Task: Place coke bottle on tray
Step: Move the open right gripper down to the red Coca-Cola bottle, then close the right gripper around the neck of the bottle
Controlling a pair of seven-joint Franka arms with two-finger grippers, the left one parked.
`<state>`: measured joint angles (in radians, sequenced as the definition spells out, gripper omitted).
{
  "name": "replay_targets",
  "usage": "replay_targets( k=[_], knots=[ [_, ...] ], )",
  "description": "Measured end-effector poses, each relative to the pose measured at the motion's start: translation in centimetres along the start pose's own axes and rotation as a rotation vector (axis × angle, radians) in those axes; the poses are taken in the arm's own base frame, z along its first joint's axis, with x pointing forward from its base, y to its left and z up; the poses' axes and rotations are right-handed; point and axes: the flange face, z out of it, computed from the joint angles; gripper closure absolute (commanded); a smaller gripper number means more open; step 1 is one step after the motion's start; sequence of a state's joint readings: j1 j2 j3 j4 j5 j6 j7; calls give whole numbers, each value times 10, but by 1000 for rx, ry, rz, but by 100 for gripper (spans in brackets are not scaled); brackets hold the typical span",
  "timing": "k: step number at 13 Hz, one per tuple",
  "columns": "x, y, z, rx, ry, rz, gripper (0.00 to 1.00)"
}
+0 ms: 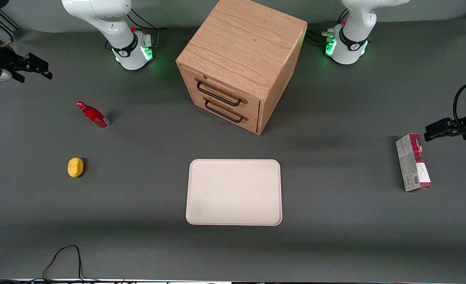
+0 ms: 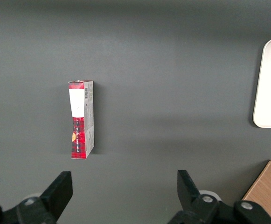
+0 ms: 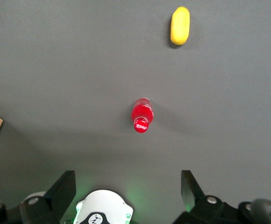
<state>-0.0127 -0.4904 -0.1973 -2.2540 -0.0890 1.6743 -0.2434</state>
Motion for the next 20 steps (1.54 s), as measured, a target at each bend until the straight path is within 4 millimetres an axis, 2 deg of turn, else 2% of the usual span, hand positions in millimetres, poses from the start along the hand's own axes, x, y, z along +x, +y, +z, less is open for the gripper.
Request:
replay_targets(
  k=[4,6,8,11,14,17,20],
  knots=[
    [-15,-6,21,-21,48,-17,0],
    [-15,-6,36,-26,72,-19,0],
    [-7,-4,60,-28,83,-15,0],
    [7,12,105,-16,83,18,0],
    [13,12,152,-16,73,19,0],
    [11,7,179,-16,70,13,0],
    [1,13,196,0,74,36,0]
  ],
)
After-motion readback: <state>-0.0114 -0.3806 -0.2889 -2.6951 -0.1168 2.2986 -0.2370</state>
